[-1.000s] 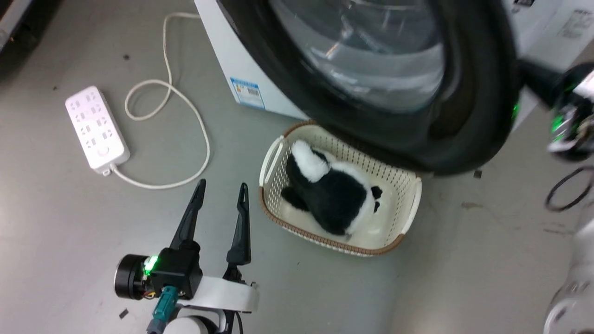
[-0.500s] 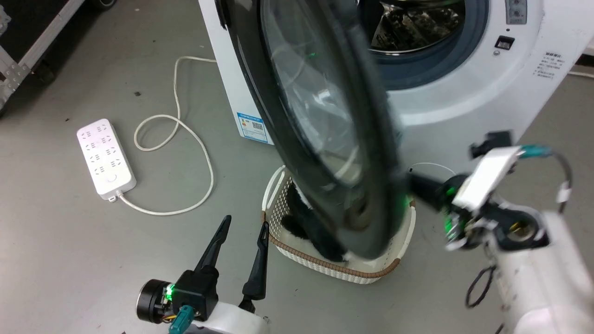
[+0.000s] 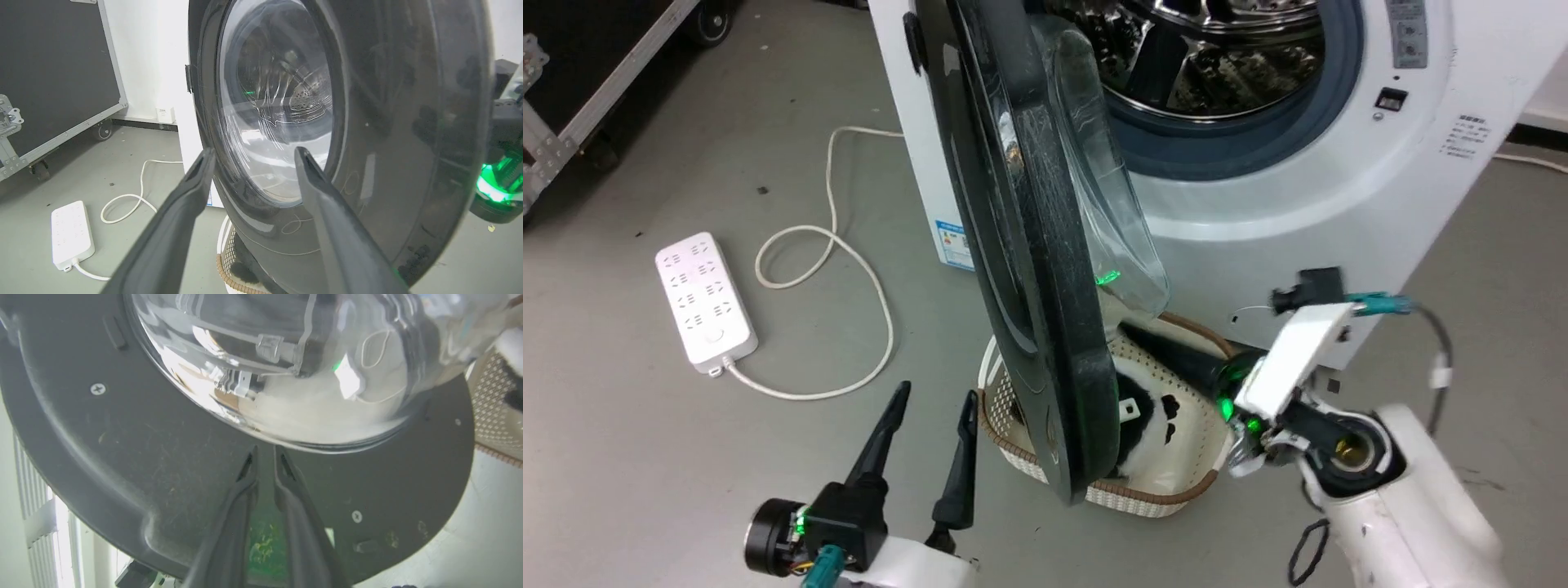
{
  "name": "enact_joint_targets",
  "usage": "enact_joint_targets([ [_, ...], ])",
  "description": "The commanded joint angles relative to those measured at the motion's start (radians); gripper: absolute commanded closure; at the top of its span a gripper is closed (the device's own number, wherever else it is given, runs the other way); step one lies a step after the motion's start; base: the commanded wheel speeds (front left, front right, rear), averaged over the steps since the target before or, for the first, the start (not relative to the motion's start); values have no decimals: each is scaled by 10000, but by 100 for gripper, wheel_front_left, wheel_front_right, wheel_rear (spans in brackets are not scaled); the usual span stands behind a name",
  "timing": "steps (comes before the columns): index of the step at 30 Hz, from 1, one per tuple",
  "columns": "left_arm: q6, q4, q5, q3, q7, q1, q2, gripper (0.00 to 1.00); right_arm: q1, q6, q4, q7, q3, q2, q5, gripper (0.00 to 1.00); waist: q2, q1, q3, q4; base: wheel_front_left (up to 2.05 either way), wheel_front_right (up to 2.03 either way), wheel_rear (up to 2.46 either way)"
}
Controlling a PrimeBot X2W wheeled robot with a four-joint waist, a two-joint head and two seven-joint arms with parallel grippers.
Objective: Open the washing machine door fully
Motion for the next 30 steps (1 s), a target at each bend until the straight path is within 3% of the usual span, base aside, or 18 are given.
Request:
enact_joint_targets([
  [1,-4,-63,-21,49,-55,139,22,0,27,10,-59,-212,-111,-77,-196,0,0,0,-66,-83,0,0,0],
  [7,-32,-266,-195,330,-55,81,22,0,209,10,-1306,-2676,-670,-1297,-2818,0,0,0,-357,-508,0,0,0],
  [14,-91,-341,-275,856,-55,160,22,0,1234,10,-2593,-6473,-890,-2725,-7830,0,0,0,-719,-1343,0,0,0],
  [18,-162,-371,-249,1174,-55,284,22,0,2099,10,-3147,-7511,-1520,-2621,-9820,0,0,0,-854,-1795,0,0,0],
  [22,-197,-437,-309,1485,-55,476,22,0,3220,10,-3888,-8000,-2074,-2116,-11229,0,0,0,-866,-2169,0,0,0],
  [30,-349,-349,-197,1696,-55,665,22,0,5292,10,-4666,-8333,-2521,-589,-12220,0,0,0,-822,-2387,0,0,0],
])
